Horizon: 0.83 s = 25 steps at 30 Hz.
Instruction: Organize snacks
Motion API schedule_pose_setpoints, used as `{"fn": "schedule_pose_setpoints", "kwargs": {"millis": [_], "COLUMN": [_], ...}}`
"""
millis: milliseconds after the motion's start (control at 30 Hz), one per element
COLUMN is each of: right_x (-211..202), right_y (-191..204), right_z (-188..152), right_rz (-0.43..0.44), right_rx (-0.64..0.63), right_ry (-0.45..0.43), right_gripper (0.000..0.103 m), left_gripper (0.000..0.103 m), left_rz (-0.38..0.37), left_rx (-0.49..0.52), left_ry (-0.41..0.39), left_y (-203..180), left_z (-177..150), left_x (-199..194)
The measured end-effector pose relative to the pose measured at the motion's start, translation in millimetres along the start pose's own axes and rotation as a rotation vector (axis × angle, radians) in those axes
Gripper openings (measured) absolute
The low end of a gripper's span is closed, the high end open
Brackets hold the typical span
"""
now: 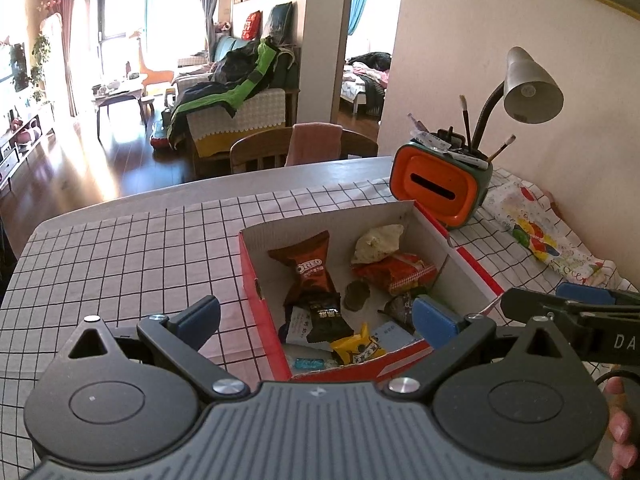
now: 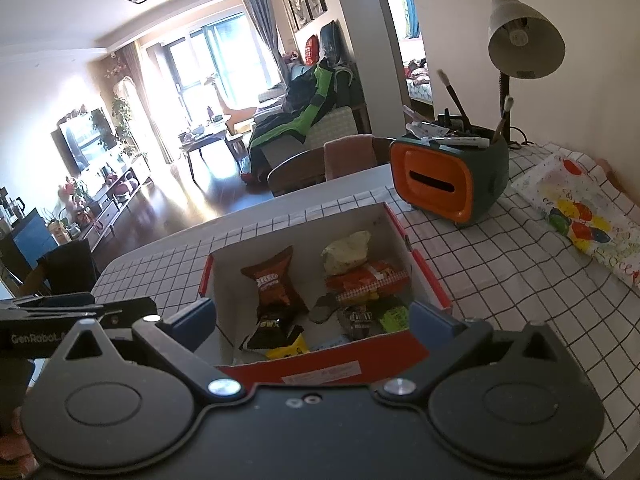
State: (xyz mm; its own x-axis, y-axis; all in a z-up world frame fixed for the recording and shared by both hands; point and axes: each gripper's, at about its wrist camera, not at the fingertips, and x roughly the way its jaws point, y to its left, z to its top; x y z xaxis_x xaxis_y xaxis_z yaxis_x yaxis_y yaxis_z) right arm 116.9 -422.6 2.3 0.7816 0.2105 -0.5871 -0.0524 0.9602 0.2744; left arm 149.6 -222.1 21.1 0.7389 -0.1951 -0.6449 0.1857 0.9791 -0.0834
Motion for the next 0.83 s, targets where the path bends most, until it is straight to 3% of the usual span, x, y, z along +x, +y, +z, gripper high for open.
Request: {"fn": "schedule_pose_setpoints", "kwargs": {"millis": [833], "right_x": [1.5], "right_y": [-4.5], "right_z": [-3.7], "right_rz": [0.014], "right_rx": [0.023], "right_ry": [-0.003], "right_gripper": [0.103], "left_gripper": [0.103], "left_rz": [-0.003], "left_rx": [-0.021], "left_ry": [0.001], "left_y": [-2.3], "left_z": [-2.0], "left_x": [0.6]}}
